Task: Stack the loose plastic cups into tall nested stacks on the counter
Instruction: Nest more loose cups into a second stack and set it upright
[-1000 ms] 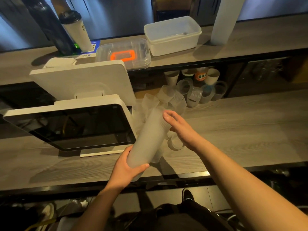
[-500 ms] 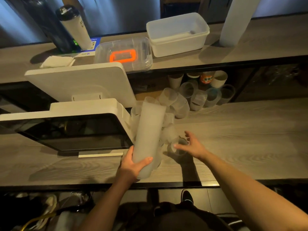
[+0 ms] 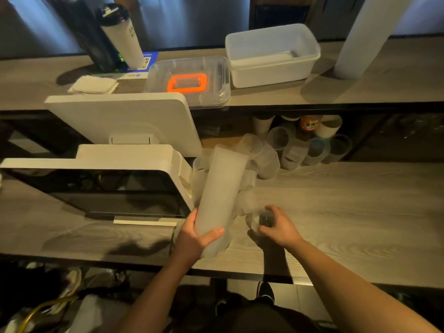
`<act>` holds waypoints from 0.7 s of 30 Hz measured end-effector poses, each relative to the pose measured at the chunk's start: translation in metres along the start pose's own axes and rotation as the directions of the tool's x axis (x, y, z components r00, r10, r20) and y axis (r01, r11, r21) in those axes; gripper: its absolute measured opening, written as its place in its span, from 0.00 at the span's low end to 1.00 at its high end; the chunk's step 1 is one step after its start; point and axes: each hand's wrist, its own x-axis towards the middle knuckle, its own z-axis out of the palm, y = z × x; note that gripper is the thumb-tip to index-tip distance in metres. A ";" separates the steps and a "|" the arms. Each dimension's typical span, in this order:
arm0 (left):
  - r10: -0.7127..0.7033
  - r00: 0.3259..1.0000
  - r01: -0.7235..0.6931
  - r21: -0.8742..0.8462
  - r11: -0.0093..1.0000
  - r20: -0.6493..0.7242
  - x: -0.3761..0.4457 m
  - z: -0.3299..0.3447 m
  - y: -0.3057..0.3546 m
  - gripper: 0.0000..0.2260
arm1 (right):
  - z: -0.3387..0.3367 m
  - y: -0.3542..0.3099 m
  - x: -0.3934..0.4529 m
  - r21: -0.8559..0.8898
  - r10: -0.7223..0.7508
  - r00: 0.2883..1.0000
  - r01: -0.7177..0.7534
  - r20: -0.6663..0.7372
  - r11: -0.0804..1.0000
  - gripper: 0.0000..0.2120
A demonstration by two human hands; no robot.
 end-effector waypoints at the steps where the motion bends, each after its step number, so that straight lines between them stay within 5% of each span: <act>1: 0.002 1.000 -0.002 -0.003 1.000 -0.004 0.001 0.001 0.000 0.45 | -0.003 0.001 0.000 0.042 0.014 1.000 -0.013 -0.028 0.999 0.35; 6: 0.012 1.000 -0.012 0.034 0.999 -0.004 0.003 0.001 0.002 0.45 | -0.036 -0.008 -0.001 0.345 0.075 0.981 -0.009 -0.177 0.938 0.24; 12: 0.047 0.999 -0.049 0.114 0.992 0.023 0.004 0.000 0.004 0.44 | -0.100 -0.072 -0.006 0.660 -0.007 0.950 0.221 -0.311 0.718 0.17; 21: 0.100 0.994 -0.106 0.201 0.974 0.037 0.005 0.000 0.012 0.44 | -0.131 -0.142 -0.013 0.412 -0.338 0.905 0.420 -0.259 0.808 0.27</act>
